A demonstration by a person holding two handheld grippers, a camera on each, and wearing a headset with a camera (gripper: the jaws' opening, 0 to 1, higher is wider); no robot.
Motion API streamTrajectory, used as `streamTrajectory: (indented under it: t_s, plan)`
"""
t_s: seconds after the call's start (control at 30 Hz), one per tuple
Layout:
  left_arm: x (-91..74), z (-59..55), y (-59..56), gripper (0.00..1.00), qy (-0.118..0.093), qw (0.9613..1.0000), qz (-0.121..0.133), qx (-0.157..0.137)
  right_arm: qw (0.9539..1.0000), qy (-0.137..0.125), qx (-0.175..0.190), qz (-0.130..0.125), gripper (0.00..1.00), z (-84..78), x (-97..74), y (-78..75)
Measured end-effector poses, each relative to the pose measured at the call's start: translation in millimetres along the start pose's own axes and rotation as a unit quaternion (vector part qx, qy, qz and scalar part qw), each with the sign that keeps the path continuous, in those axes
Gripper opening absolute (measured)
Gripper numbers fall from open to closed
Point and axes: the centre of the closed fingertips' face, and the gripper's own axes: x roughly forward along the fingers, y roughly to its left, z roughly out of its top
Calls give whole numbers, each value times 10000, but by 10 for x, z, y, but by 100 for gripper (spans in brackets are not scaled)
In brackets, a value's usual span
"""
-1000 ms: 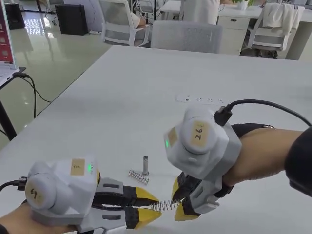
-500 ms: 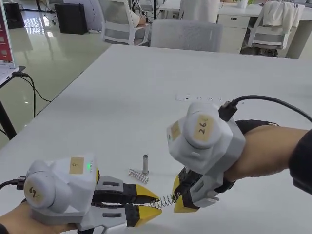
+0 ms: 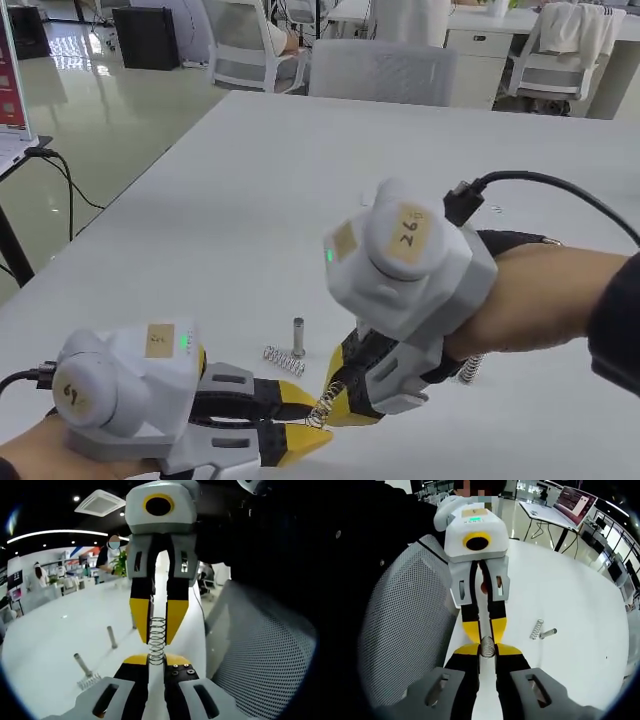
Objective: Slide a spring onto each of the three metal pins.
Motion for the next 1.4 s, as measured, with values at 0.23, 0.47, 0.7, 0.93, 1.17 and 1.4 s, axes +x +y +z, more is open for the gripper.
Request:
streamTrajectory:
  t_s: [0.23,0.47,0.7,0.93,1.17,1.4]
  plan:
    - [4,12,3,2,-38,10000,8,12,10000,-14,13,-18,8,51,12,-2]
    - [8,4,14,2,-36,10000,38,29,10000,26,-10,-38,8,42,16,-13]
    - [2,-14,25,5,3,10000,59,8,9999,69,-29,-76,8,34,16,-37]
    - [-31,-60,77,14,2,9997,208,-115,9998,137,24,-167,8,-28,-15,-96]
    - [-68,-97,130,25,3,9992,353,-198,9995,207,99,-217,8,-104,-35,-129]
    - [-129,-152,172,32,0,9983,513,-277,9991,248,164,-305,8,-184,-73,-190]
